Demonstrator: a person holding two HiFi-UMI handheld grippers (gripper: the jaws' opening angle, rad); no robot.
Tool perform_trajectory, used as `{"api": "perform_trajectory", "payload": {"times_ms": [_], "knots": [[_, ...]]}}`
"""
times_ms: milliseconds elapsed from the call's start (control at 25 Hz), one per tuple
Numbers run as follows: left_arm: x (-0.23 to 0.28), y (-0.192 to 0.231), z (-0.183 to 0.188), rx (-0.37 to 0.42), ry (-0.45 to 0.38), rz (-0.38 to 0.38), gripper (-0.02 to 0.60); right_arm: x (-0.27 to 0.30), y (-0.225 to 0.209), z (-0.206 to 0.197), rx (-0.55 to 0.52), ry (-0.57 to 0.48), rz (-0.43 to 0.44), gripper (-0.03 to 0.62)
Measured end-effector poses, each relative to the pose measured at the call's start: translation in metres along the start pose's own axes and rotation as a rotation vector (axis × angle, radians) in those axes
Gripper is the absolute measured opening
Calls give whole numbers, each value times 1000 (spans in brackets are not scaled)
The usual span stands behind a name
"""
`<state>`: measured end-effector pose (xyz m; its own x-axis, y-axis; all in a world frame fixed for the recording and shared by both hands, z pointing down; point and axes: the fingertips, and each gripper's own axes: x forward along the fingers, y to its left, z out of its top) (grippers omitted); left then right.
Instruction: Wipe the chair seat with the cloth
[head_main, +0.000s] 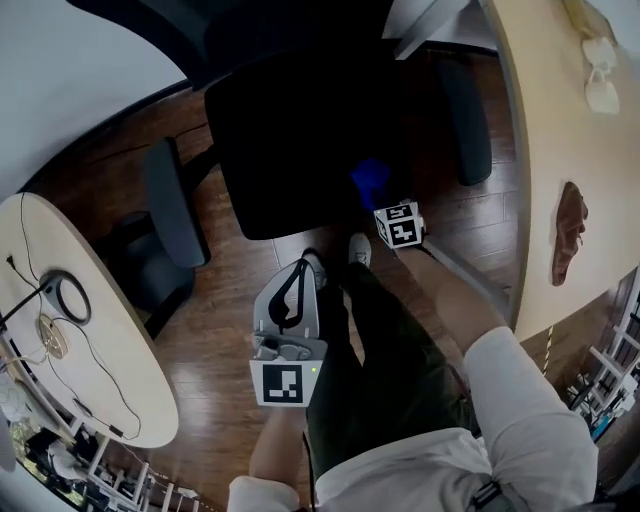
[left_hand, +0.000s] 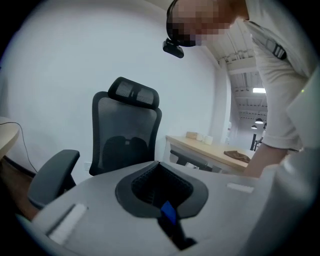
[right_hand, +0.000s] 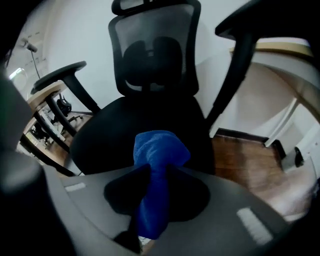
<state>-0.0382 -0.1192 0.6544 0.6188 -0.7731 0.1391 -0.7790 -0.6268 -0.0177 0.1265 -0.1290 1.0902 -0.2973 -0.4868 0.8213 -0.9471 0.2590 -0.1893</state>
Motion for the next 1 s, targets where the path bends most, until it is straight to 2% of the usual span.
{"api": "perform_trajectory", "payload": {"times_ms": [120, 200, 240, 320, 400, 440, 560, 600, 680, 760, 840, 920, 1000], "knots": [[-4, -28, -42, -71, 266, -64, 0, -20, -60, -5, 9, -18, -60, 95], [-8, -42, -66, -109, 423, -96, 0, -30, -82, -5, 39, -37, -86, 95], [-8, -46, -73, -116, 467, -106, 0, -33, -86, -4, 62, -48, -93, 95], [-5, -47, -68, -103, 477, -108, 0, -41, -82, 5, 98, -78, -87, 95], [-1, -46, -40, -96, 420, -94, 0, -63, -64, 18, 118, -114, -61, 95], [-2, -45, -15, -105, 353, -76, 0, -85, -50, 25, 125, -128, -46, 95], [-15, -33, 91, -132, 26, 15, 0, -188, 9, 73, 139, -185, -2, 95], [-20, -26, 120, -114, -27, 33, 0, -219, 26, 106, 125, -256, 15, 95], [-35, -16, 164, -60, -43, 53, 0, -287, 52, 179, 68, -470, 49, 95], [-66, -18, 213, -34, -52, 71, 0, -387, 88, 229, 18, -643, 81, 95], [-93, -19, 270, -29, -78, 86, 0, -497, 125, 273, -33, -757, 113, 97], [-115, -22, 325, -21, -151, 93, 0, -591, 154, 312, -91, -851, 143, 97], [-146, -34, 362, 8, -210, 95, 0, -669, 179, 326, -145, -951, 160, 97]]}}
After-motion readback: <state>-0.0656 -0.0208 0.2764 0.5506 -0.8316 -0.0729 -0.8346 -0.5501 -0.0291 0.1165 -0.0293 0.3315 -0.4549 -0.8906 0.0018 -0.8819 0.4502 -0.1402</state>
